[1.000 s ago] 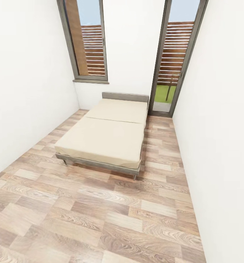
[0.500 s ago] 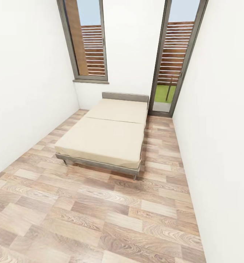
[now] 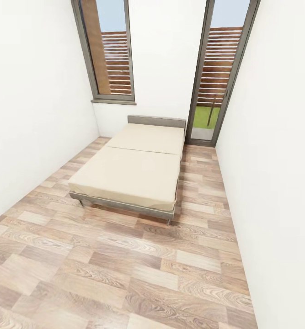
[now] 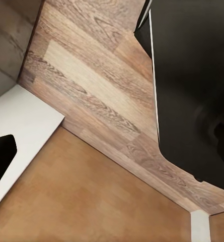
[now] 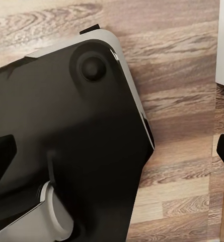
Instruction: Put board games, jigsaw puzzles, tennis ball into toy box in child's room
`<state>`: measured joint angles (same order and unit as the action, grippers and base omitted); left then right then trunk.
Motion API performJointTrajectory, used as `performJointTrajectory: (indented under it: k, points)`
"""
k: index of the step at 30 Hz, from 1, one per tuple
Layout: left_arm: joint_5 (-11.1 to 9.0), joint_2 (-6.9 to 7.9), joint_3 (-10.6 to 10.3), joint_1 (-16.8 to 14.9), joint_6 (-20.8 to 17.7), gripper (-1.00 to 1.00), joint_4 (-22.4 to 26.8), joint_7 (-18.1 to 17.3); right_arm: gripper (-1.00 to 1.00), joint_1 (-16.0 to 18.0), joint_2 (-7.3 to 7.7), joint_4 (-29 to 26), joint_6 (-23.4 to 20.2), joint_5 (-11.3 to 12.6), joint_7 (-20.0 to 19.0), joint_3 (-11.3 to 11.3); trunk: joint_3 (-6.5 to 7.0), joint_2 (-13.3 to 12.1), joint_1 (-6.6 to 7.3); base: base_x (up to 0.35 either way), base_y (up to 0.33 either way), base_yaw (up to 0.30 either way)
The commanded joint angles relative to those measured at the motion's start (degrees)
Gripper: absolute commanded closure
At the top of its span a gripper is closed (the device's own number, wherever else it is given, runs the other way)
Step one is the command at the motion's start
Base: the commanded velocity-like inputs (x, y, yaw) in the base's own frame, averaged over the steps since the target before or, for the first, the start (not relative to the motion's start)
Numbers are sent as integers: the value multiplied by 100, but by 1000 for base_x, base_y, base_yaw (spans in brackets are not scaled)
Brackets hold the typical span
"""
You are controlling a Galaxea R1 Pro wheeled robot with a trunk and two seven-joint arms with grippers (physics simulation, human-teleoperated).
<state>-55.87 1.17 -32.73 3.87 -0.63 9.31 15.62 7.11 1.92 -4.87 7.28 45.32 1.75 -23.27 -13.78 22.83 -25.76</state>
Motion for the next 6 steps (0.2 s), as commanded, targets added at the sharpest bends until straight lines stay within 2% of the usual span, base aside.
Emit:
performJointTrajectory:
  k: [1,6]
  points:
    - [-47,6,-49,4,-7,-100,27,46,-100,1,1,-6,11,47,18,-48,-9,10,-3,0,0,0]
    - [-47,6,-49,5,-7,-100,27,46,-100,1,1,-6,11,47,18,-49,-9,10,-3,0,0,0]
